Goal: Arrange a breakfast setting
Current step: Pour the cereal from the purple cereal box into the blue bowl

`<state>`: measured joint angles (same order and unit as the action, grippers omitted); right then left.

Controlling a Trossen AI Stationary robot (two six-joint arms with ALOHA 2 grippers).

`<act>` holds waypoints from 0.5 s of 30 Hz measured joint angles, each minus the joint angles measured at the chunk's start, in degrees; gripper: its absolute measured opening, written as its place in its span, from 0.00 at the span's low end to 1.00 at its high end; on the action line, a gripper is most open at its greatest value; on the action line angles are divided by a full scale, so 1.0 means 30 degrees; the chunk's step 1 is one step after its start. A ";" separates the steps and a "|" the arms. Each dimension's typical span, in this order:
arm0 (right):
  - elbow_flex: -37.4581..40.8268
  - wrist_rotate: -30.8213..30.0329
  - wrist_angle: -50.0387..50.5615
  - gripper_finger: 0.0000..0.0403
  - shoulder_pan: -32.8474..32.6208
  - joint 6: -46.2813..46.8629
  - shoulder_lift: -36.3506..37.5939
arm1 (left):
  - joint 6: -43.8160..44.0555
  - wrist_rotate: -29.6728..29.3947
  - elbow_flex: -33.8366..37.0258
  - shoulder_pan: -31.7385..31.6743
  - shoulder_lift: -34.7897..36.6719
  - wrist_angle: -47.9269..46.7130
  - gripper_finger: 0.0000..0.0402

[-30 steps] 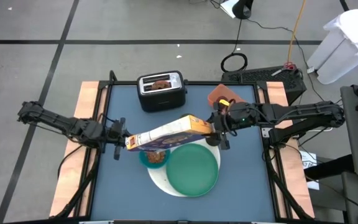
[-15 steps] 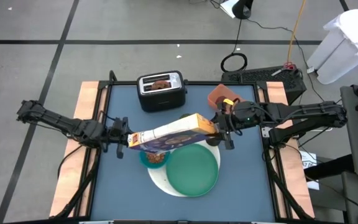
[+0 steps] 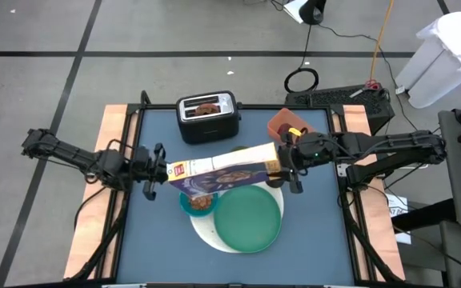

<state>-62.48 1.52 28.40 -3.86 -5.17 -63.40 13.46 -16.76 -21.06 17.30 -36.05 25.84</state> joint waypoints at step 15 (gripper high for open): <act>0.0000 0.0131 0.0215 0.43 0.0000 -0.0047 0.0051 | -0.3978 0.0042 -0.0022 0.0015 -0.2986 0.4992 0.01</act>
<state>-62.48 1.91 29.05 -3.86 -5.31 -63.24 1.53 -16.64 -21.12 17.34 -45.01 40.81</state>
